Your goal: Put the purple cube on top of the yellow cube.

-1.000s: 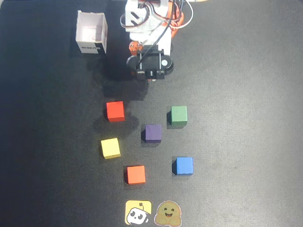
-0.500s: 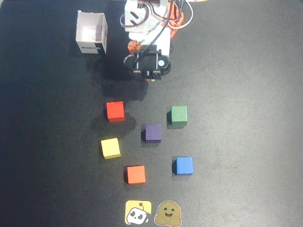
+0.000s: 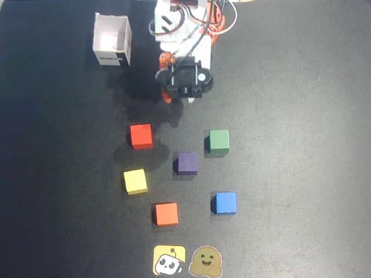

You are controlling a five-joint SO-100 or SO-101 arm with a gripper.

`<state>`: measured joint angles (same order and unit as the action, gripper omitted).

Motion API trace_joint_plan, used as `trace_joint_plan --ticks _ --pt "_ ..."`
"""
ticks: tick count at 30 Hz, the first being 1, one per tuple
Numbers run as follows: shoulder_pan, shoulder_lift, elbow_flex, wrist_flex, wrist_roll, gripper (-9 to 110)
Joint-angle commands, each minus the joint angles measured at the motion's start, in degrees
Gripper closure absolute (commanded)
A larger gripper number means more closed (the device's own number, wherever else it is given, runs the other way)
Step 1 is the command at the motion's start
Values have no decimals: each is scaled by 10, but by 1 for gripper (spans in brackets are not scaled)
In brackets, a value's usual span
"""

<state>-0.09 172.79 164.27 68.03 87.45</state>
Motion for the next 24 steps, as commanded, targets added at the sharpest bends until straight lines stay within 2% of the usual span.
trace_joint_plan --ticks 1,13,24 --pt "-18 -73 -55 -35 18 86" --pt "-22 -455 -284 -100 33 85" --pt "-31 -627 -388 -148 55 85"
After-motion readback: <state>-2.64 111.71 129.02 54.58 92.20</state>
